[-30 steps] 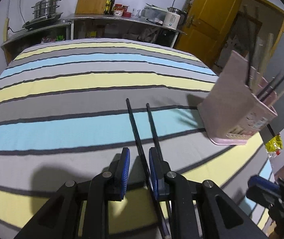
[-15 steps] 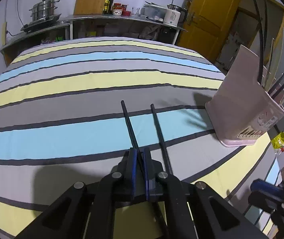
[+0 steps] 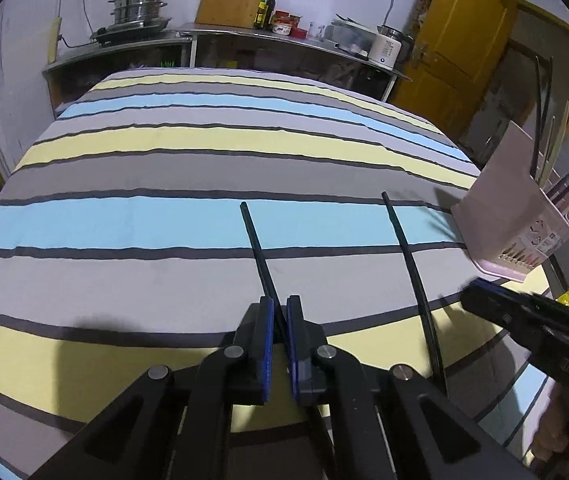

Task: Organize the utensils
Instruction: 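Close the left tool on a black chopstick while the right tool grasps another, then lift both held black chopsticks up toward the pink holder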

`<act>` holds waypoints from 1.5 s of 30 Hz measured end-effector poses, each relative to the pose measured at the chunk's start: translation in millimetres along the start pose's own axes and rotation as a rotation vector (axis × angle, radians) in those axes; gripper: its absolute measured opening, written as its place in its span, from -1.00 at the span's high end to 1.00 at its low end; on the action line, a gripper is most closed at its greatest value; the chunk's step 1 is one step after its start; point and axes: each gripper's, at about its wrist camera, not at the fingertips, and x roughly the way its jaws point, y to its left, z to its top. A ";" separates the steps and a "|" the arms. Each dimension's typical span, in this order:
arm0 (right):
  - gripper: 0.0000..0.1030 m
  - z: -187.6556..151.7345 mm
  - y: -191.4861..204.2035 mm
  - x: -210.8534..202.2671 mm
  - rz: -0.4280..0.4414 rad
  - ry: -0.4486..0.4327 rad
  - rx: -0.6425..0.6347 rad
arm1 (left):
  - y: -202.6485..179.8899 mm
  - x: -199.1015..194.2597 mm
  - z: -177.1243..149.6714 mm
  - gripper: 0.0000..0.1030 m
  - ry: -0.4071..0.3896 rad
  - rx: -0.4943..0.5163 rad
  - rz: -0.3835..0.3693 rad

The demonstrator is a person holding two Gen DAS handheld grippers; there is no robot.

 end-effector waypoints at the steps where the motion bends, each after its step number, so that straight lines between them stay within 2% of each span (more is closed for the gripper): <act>1: 0.68 3.5 2.0 5.1 0.000 0.003 -0.005 | 1.6 -0.4 0.8 0.88 0.003 -0.003 -0.004; 8: 0.68 23.1 7.3 35.0 -0.035 0.027 -0.009 | 9.9 6.4 10.7 0.86 0.025 -0.056 -0.016; 15: 0.68 27.9 12.5 52.7 -0.067 0.062 -0.029 | 7.8 9.9 12.5 0.86 0.017 -0.052 0.006; 20: 0.69 26.2 15.4 52.3 -0.091 0.057 -0.036 | 6.7 12.1 14.1 0.86 0.016 -0.059 0.012; 27: 0.76 27.6 21.3 54.2 -0.137 0.070 -0.081 | -0.5 16.2 18.5 0.86 0.016 -0.039 0.058; 33: 0.84 25.3 15.4 48.9 -0.102 0.082 -0.048 | -2.2 14.5 16.8 0.86 0.031 -0.022 0.073; 41: 0.88 15.4 18.9 38.8 -0.066 0.094 -0.053 | -4.7 6.0 8.2 0.89 0.057 -0.030 0.038; 45: 0.88 15.6 22.2 29.9 -0.055 0.079 -0.058 | -10.5 -3.8 7.1 0.90 0.044 -0.020 0.025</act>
